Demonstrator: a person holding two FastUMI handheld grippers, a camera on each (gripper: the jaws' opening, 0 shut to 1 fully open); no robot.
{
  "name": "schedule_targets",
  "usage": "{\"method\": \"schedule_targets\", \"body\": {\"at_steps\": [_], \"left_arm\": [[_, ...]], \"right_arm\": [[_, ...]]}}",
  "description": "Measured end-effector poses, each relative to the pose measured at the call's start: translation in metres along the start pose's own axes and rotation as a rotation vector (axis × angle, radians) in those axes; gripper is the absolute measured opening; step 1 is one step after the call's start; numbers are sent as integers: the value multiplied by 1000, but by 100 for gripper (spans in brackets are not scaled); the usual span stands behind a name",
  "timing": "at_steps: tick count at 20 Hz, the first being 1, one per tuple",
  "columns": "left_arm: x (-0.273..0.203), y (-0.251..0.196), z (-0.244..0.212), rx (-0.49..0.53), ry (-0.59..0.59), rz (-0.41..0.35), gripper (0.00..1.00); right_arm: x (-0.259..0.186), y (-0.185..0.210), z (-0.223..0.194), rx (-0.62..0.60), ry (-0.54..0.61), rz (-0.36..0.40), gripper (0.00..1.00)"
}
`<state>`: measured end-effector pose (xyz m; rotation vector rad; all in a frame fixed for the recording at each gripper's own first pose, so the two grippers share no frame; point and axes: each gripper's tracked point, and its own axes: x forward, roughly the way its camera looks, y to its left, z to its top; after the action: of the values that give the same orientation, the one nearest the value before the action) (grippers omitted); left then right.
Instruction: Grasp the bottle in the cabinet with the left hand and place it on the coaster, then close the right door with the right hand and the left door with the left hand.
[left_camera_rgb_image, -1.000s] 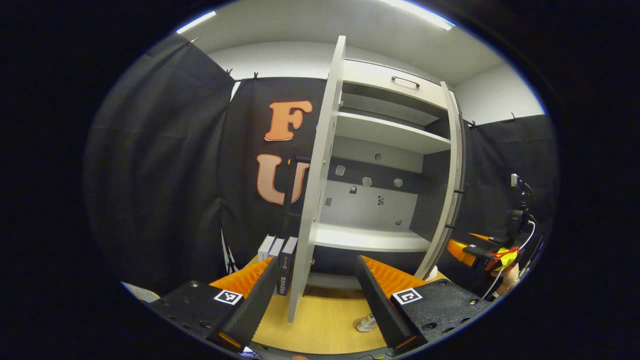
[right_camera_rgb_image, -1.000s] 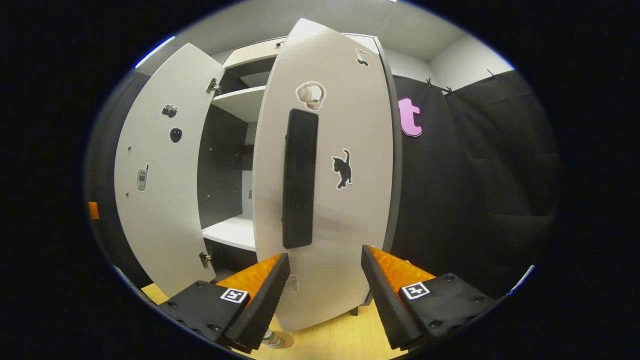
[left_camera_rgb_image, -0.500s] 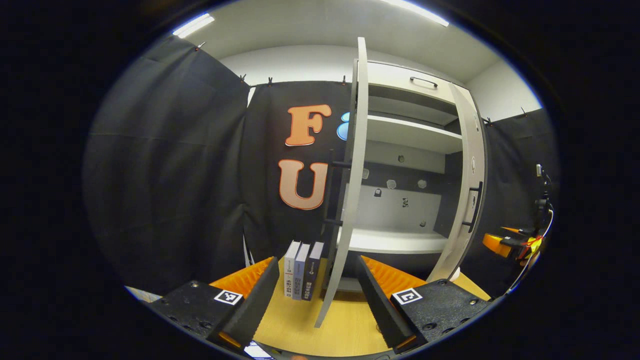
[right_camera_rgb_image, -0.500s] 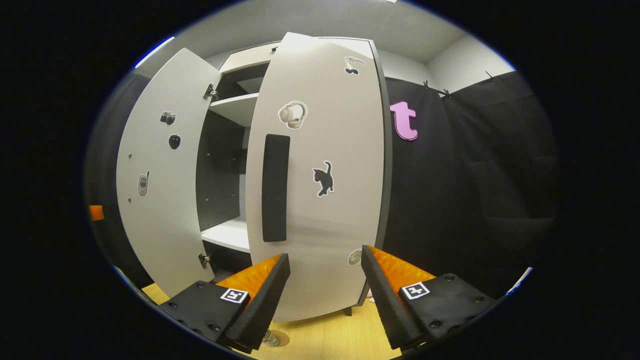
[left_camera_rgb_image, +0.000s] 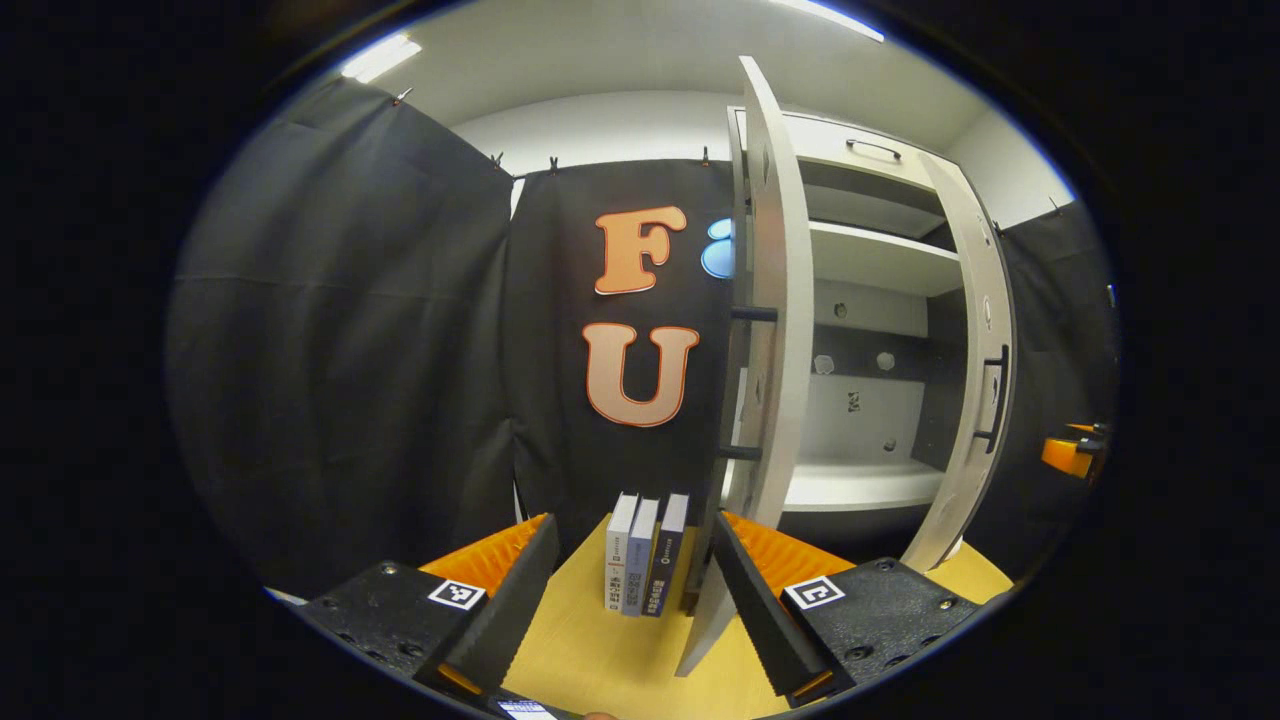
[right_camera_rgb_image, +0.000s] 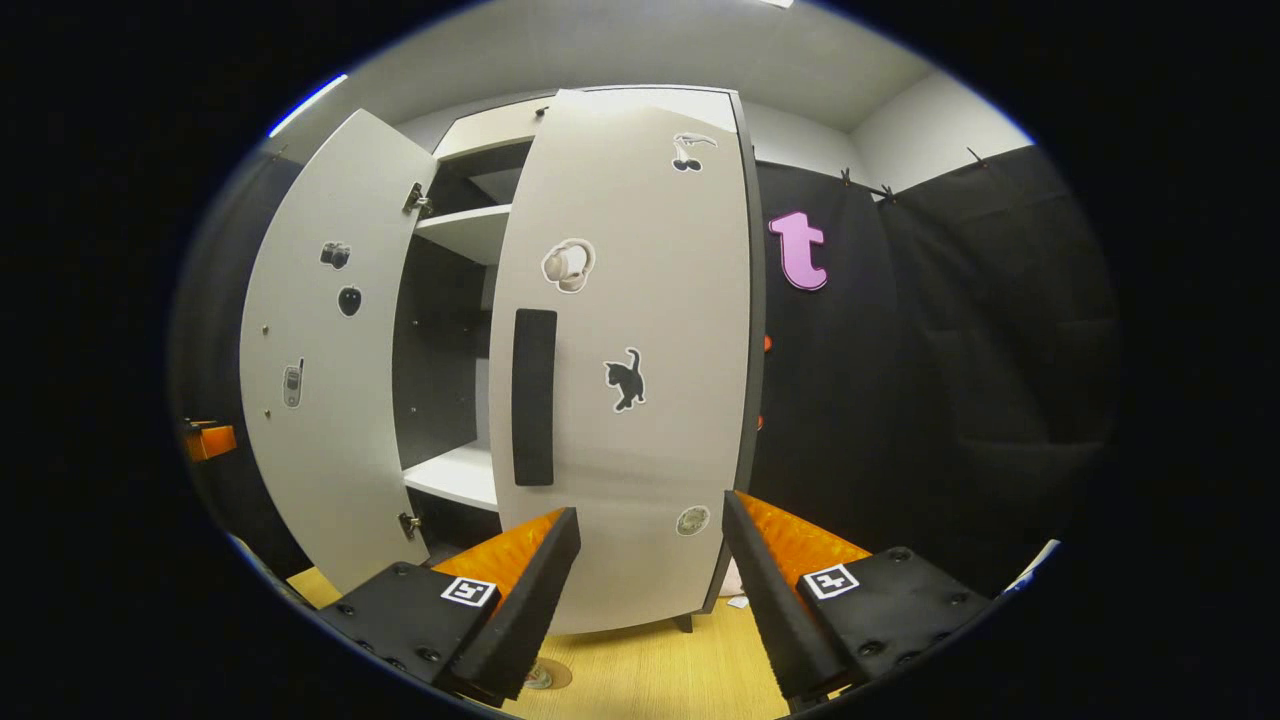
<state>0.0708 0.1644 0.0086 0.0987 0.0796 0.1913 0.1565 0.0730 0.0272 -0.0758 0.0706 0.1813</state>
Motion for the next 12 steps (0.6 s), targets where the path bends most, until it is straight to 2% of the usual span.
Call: {"method": "schedule_targets", "body": {"at_steps": [3,4,11,12], "left_arm": [[19,1,-10,10,14,1,90],[24,1,-13,10,19,3,94],[39,-8,-27,15,42,-2,94],[38,-8,-27,16,42,-1,90]], "right_arm": [[-4,-3,0,-6,0,-2,95],[-4,-5,1,-11,-6,-5,95],[-13,-21,6,-15,-23,-35,95],[-15,-23,7,-16,-26,-39,95]]}}
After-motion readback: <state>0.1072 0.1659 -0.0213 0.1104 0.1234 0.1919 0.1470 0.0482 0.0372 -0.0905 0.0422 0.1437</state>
